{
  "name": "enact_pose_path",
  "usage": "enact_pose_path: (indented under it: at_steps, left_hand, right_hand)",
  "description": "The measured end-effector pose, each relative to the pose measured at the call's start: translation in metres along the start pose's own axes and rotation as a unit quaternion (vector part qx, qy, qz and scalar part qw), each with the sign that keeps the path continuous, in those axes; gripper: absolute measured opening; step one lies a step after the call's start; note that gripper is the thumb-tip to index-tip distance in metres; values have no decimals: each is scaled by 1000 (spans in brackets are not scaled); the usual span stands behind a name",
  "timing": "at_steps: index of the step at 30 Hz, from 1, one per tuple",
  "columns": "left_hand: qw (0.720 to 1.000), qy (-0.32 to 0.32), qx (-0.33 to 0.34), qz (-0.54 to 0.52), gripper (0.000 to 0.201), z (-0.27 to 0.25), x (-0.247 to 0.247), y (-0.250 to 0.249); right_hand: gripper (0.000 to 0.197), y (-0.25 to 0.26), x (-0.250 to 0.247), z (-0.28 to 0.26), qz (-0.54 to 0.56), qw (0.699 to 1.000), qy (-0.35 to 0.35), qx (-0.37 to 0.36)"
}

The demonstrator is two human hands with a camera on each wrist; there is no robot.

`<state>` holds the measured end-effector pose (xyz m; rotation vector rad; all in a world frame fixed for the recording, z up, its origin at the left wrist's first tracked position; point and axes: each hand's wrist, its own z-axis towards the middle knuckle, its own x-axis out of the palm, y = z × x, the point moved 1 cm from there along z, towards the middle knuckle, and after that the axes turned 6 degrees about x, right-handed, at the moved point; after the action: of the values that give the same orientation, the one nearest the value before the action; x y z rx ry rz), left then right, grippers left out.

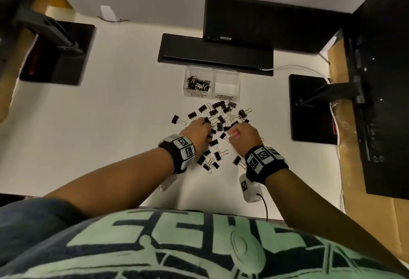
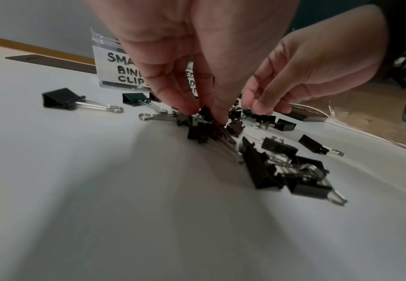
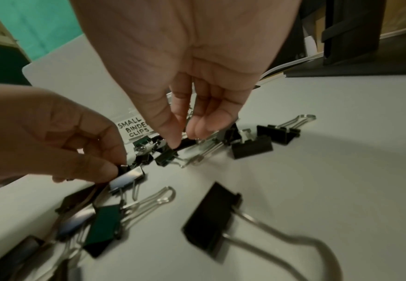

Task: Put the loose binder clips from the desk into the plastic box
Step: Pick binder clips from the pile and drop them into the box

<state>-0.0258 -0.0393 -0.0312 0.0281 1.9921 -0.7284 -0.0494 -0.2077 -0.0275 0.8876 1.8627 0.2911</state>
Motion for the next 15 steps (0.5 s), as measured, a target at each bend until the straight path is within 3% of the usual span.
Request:
enact_pose_path:
  at_steps: [9,15]
  left_hand:
    - [1000,-15,10,-11,12,-15,-9,25]
    - [972,-148,-83,-163,21,-37,-24,50]
  right_hand:
    - [23,21,15,8,-75,992,45,-87]
    - [23,24,9,16,-80,994,29,-73]
